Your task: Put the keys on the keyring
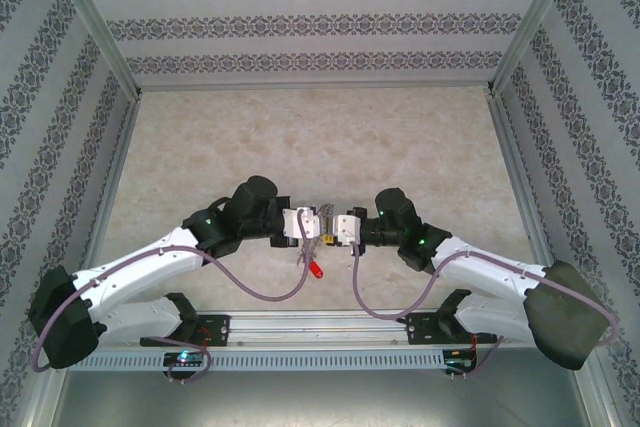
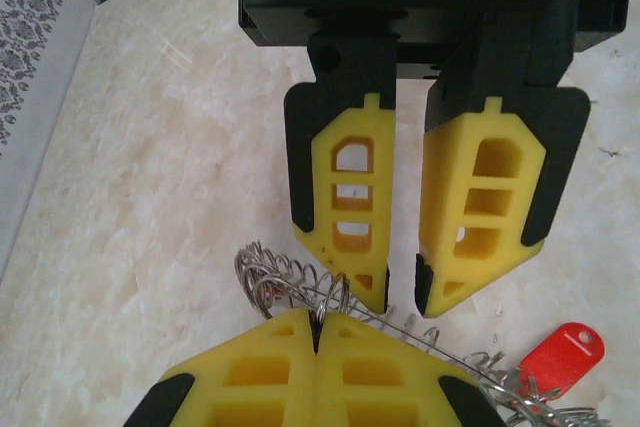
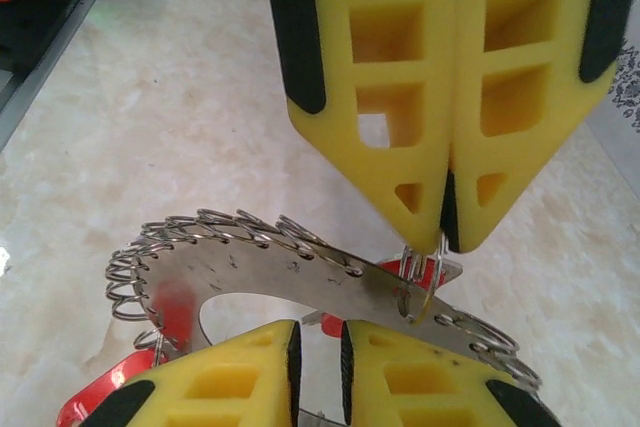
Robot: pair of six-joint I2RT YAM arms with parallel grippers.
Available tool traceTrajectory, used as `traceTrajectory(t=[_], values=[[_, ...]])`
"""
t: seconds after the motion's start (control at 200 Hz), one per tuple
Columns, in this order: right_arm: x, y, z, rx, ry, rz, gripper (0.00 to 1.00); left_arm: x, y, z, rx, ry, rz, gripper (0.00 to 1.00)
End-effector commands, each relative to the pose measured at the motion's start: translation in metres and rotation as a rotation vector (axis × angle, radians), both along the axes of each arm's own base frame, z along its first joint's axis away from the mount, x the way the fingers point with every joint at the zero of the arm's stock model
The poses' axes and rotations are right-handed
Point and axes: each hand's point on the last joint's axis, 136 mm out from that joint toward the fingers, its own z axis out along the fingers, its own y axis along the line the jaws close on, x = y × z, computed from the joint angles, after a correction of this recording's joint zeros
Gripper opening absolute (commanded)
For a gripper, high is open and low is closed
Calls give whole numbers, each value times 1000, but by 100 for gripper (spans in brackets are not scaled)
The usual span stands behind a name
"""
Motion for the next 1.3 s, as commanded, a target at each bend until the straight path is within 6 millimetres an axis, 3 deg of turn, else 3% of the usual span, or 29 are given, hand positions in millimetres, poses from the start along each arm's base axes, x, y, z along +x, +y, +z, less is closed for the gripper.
traceTrajectory(t=[0.0, 0.31, 1.144, 1.294], values=[[14, 1, 10, 19, 11, -65, 22, -2, 2, 0, 35, 22, -7, 0], [19, -7, 16, 46, 26, -106, 25, 1, 1, -5, 56, 35, 0, 0], [11, 12, 17, 102, 102, -40, 21, 6, -4, 2, 18, 46, 33, 0], [10, 14, 18, 109, 102, -29, 17, 7, -4, 3, 19, 45, 35, 0]])
